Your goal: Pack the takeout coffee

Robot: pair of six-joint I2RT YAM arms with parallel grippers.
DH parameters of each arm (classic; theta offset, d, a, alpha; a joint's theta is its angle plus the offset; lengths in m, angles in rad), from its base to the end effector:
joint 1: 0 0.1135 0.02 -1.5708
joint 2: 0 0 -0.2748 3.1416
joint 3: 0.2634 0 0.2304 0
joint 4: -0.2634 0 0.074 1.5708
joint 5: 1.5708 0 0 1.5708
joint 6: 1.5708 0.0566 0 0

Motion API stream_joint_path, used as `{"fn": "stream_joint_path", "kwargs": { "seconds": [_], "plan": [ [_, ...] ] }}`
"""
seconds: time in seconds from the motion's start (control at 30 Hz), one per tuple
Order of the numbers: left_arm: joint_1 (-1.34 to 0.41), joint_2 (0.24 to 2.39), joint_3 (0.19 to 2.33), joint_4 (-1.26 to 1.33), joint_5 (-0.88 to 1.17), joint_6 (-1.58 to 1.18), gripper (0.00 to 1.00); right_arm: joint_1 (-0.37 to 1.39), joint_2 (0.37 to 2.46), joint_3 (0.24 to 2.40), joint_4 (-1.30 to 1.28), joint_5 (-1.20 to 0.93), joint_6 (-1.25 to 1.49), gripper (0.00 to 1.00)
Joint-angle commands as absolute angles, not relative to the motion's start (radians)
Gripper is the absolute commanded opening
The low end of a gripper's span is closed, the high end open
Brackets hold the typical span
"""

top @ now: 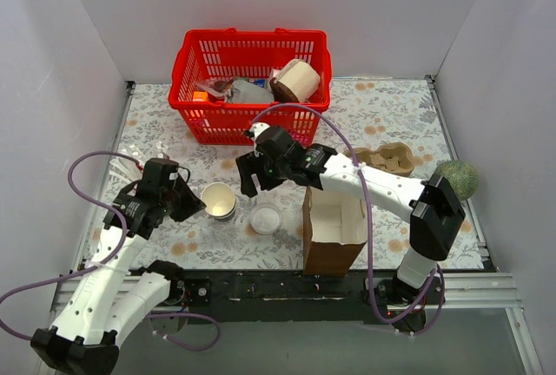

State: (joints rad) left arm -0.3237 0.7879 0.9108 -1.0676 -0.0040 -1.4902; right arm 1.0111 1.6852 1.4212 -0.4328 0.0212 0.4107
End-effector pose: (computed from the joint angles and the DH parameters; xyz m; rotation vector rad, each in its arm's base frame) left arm 0.1102 -0.0367 0.2893 -1.4730 2.2294 -0.6780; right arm 0.2038 0.3230 0.3026 -0.6905 2.2704 0.7043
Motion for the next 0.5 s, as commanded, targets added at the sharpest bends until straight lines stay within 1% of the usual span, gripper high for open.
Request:
{"fn": "stream_joint_path", "kwargs": {
  "seconds": [0.0,0.27,0.47],
  "plan": [
    [-0.327,0.727,0.853,-0.980,-0.054,-1.627,0.00,1.017,1.695,1.445,-0.347,0.008,0.482,0.85],
    [-0.327,0.704,0.844,-0.977,-0.052,-1.654,0.00,1.017,1.715,1.430,-0.299,-0.110,0.514,0.85],
    [-0.327,0.699,0.824,-0.954,-0.022,-1.652,0.00,1.017,1.762,1.457,-0.307,-0.100,0.514,0.85]
  ]
}}
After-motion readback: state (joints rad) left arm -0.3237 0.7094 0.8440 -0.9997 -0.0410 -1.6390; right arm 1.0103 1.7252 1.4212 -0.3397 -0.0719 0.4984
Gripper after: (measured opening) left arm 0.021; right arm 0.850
